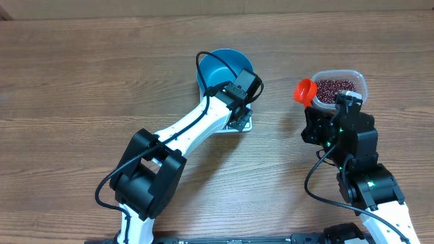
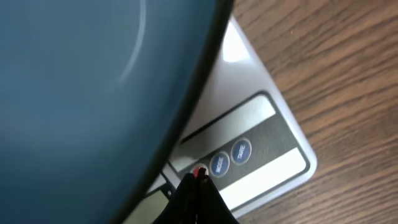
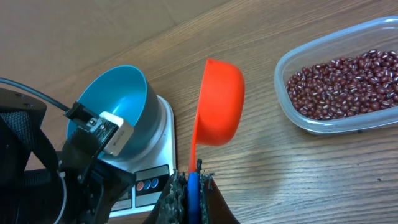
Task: Scoop item into bowl and weigh 150g on scale
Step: 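Move the left gripper down to the scale's front buttons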
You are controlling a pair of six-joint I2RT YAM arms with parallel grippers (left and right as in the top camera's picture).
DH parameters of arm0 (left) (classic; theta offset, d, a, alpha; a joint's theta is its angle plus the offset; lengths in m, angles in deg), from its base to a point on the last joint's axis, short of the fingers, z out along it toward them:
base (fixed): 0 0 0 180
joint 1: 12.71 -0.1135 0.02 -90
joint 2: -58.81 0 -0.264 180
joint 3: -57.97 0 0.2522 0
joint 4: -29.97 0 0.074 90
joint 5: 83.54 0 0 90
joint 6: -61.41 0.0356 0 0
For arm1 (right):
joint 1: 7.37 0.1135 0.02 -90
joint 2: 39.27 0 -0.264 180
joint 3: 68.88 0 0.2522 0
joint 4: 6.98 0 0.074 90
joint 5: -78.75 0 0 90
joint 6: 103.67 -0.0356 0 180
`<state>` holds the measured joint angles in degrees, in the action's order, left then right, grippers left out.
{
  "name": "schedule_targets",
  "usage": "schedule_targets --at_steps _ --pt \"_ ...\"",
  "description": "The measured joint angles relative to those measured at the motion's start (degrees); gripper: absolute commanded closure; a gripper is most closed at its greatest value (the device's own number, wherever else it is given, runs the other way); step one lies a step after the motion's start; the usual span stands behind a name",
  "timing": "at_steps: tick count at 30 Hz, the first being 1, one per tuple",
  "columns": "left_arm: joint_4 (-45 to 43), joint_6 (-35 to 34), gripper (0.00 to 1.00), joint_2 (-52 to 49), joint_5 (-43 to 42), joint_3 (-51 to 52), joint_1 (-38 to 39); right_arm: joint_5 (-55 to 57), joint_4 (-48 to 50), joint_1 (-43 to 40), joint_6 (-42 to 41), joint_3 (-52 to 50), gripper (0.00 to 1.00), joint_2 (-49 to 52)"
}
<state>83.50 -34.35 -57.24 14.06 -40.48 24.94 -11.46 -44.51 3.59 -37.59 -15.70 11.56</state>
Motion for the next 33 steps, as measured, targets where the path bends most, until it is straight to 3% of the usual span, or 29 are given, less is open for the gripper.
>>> schedule_targets --at_steps 33 --pt "-6.8 -0.1 0.96 0.0 0.0 5.6 0.0 -0.9 0.0 0.0 0.0 0.0 0.96 0.0"
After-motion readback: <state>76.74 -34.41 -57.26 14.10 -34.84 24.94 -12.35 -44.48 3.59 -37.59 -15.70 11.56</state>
